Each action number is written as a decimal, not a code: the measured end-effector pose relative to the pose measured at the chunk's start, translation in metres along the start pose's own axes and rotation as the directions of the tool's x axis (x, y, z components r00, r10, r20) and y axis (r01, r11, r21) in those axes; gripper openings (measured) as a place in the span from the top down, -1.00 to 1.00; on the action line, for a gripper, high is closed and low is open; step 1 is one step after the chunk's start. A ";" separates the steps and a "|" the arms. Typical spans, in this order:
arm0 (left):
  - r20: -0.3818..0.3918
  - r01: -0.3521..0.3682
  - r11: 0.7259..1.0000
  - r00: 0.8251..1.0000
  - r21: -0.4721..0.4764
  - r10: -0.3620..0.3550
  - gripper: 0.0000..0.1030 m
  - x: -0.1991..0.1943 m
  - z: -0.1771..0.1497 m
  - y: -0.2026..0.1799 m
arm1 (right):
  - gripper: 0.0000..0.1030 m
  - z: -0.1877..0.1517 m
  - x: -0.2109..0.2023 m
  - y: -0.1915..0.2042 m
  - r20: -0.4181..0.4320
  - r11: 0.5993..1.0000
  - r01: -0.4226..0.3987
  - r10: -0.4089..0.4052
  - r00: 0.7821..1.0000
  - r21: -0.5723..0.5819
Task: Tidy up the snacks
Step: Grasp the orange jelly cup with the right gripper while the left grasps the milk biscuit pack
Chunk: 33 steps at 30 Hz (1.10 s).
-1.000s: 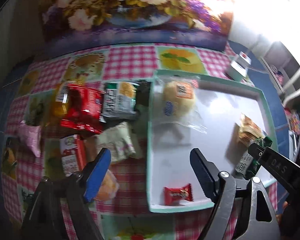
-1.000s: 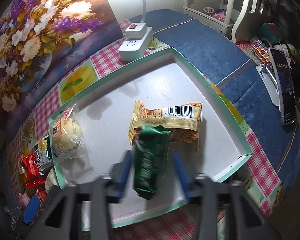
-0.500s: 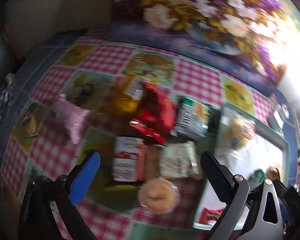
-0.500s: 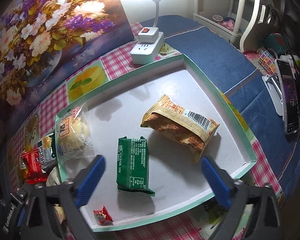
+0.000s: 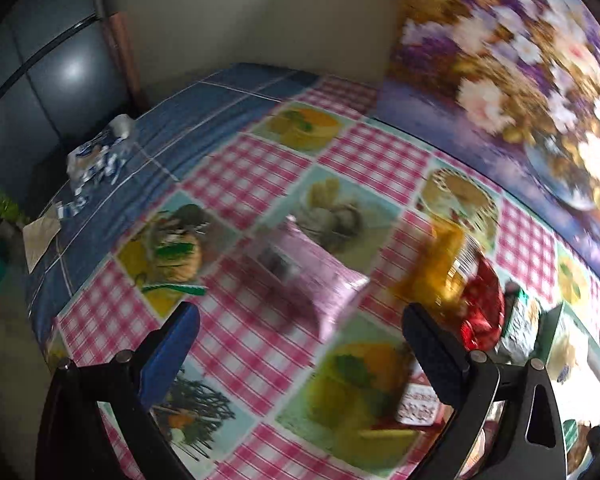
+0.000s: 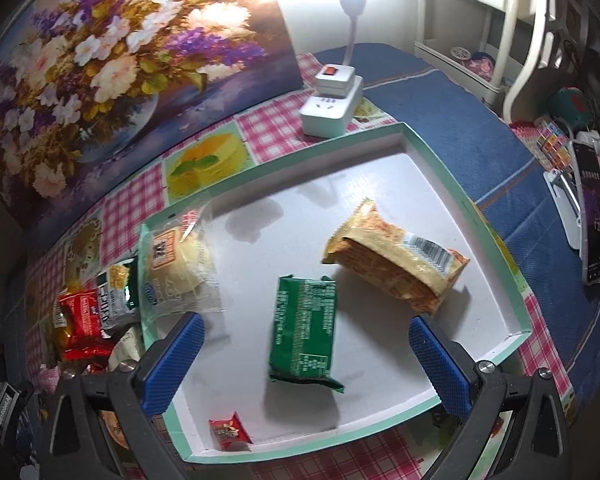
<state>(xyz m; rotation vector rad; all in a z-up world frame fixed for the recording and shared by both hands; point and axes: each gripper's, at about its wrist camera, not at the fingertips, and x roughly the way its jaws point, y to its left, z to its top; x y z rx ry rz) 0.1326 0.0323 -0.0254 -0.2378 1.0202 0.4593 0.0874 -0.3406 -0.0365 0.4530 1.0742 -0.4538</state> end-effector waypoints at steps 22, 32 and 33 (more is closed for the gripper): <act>-0.090 -0.046 0.969 0.996 -0.243 0.025 -0.96 0.033 0.010 0.082 | -1.00 -0.056 0.007 0.134 -0.121 0.903 -0.273 0.246 0.962 -0.332; -0.236 0.076 0.997 0.970 0.032 -0.067 -0.96 0.054 -0.010 0.018 | -0.72 -0.080 0.015 0.155 -0.202 0.868 -0.291 0.226 0.953 -0.402; -0.246 0.085 0.995 0.967 0.051 -0.070 -0.96 0.056 -0.012 0.012 | -0.69 -0.082 0.017 0.156 -0.211 0.868 -0.293 0.224 0.951 -0.402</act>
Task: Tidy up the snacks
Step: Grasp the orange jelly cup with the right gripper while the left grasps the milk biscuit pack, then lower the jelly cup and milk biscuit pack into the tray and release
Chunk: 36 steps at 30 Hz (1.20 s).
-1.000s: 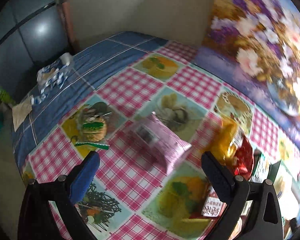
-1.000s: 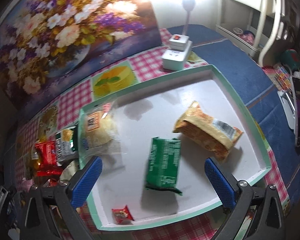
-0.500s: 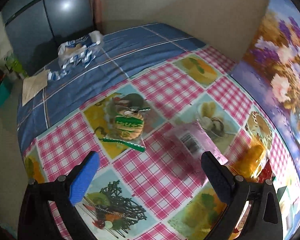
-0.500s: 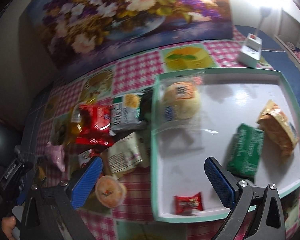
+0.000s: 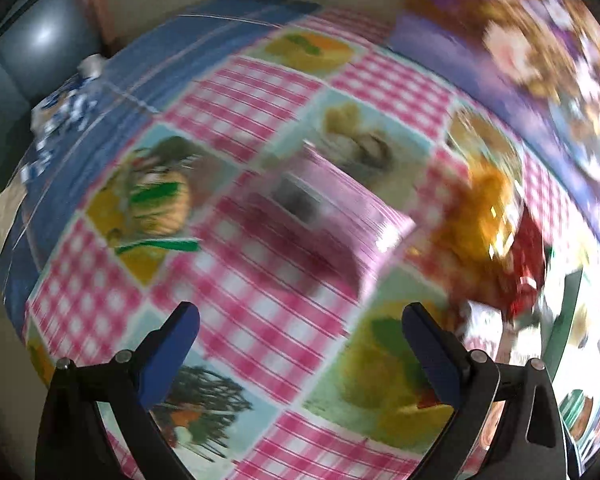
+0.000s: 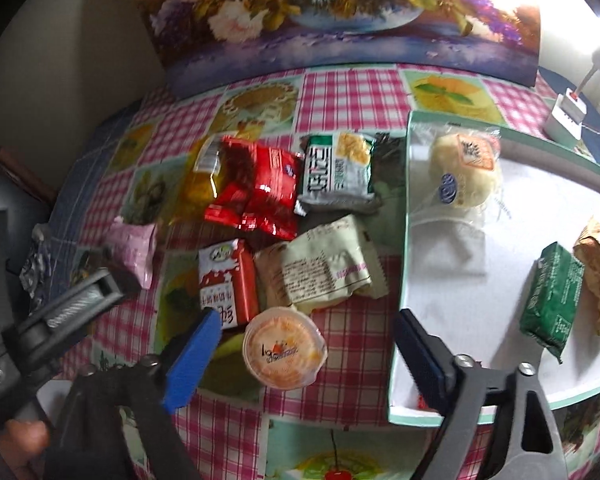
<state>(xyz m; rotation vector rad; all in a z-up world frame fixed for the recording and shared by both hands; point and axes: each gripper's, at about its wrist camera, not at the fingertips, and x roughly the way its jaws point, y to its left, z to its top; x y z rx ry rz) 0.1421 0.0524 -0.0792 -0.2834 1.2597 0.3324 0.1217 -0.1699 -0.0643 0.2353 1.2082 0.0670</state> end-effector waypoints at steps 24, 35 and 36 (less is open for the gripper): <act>-0.082 0.223 0.959 0.974 0.172 -0.212 -0.96 0.013 -0.003 -0.086 | 0.00 -0.003 0.017 0.001 -0.054 0.999 0.026 -0.027 0.998 -0.034; -0.077 0.186 0.948 0.982 0.260 -0.172 -0.71 0.028 -0.010 -0.121 | -0.01 -0.004 0.017 -0.004 -0.066 1.000 0.025 -0.026 0.997 -0.016; -0.079 0.184 0.948 0.983 0.261 -0.169 -0.47 0.029 -0.009 -0.120 | -0.01 -0.004 0.017 -0.004 -0.066 1.000 0.024 -0.025 0.997 -0.016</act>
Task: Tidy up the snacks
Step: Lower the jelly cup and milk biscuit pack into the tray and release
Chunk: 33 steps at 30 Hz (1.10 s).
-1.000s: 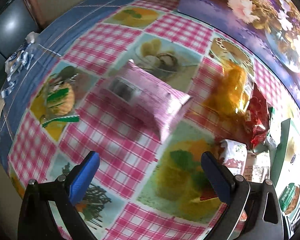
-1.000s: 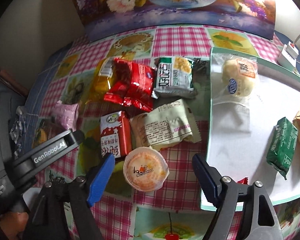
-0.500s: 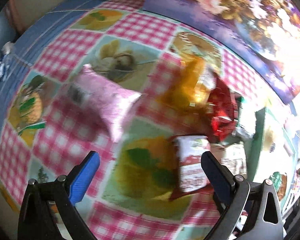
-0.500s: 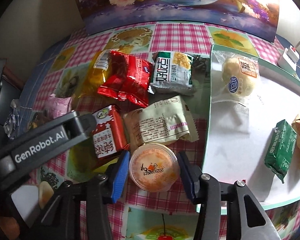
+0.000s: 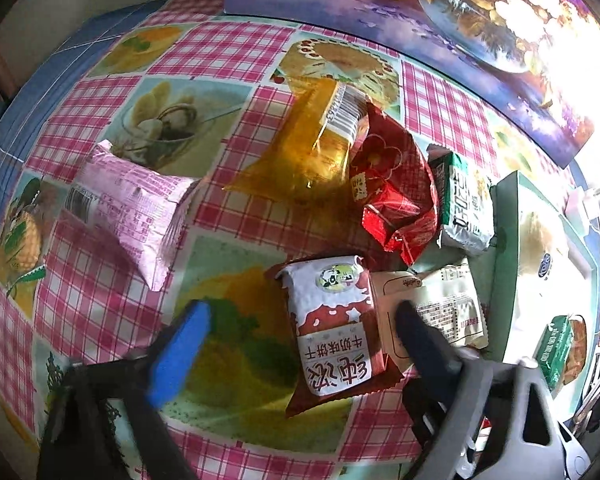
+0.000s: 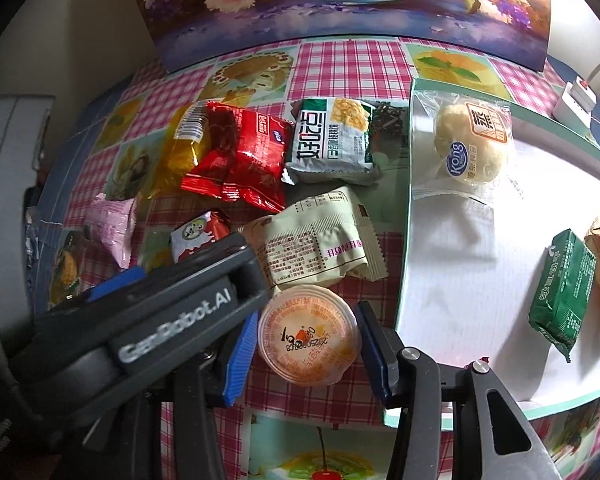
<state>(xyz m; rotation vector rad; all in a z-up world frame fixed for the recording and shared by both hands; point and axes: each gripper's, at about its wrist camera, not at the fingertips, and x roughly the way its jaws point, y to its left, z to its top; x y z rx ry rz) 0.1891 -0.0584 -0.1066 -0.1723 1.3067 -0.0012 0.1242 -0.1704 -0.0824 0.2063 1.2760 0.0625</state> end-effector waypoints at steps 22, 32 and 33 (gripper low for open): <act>0.073 0.004 0.999 0.997 -0.037 -0.001 0.21 -0.049 -0.010 0.028 | 0.02 0.002 -0.026 -0.009 0.061 0.998 -0.042 0.039 0.997 0.051; 0.165 0.019 1.000 0.986 -0.006 -0.017 0.21 -0.090 -0.010 0.016 | 0.02 0.008 -0.056 -0.034 0.151 0.989 -0.045 0.023 0.988 0.144; 0.169 0.029 1.000 0.985 0.000 -0.029 0.21 -0.093 -0.011 0.013 | 0.02 0.009 -0.059 -0.039 0.161 0.987 -0.033 0.007 0.987 0.158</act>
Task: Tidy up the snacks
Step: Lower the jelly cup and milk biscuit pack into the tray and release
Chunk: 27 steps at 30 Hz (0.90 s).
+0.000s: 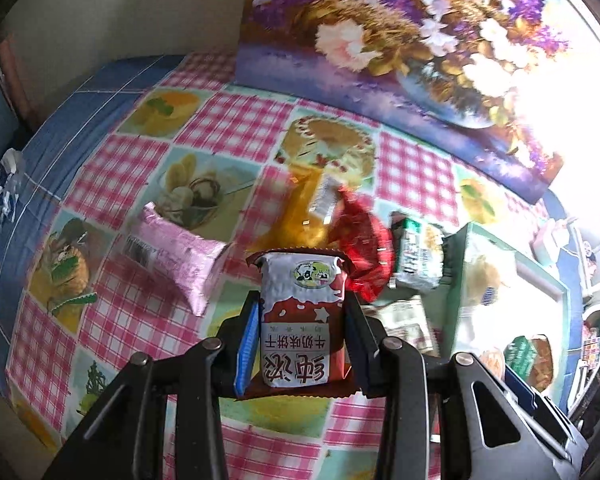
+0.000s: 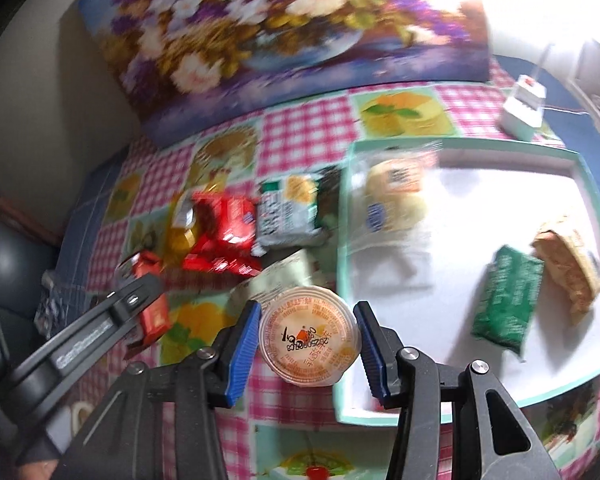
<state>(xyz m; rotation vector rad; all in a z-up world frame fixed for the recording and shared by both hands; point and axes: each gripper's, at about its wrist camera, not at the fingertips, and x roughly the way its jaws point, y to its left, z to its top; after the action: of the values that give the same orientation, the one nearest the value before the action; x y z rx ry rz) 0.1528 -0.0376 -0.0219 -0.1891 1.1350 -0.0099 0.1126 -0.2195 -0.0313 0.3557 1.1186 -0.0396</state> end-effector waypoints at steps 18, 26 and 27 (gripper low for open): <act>-0.051 0.122 0.981 0.992 0.149 -0.116 0.21 0.001 -0.025 -0.116 | 0.02 0.035 -0.016 -0.125 0.097 0.945 0.127 -0.163 0.982 0.302; -0.110 0.153 0.973 0.985 0.174 -0.135 0.21 0.034 -0.030 -0.140 | 0.02 0.047 -0.005 -0.143 0.094 0.935 0.130 -0.170 0.981 0.331; -0.123 0.163 0.973 0.982 0.167 -0.143 0.21 0.039 -0.031 -0.141 | 0.02 0.048 -0.003 -0.144 0.095 0.935 0.131 -0.171 0.981 0.330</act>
<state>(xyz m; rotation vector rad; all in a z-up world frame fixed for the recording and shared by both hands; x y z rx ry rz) 0.1537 -0.1848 -0.0474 -0.1190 1.2206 -0.2600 0.1231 -0.3702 -0.0470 0.5511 1.0157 -0.3808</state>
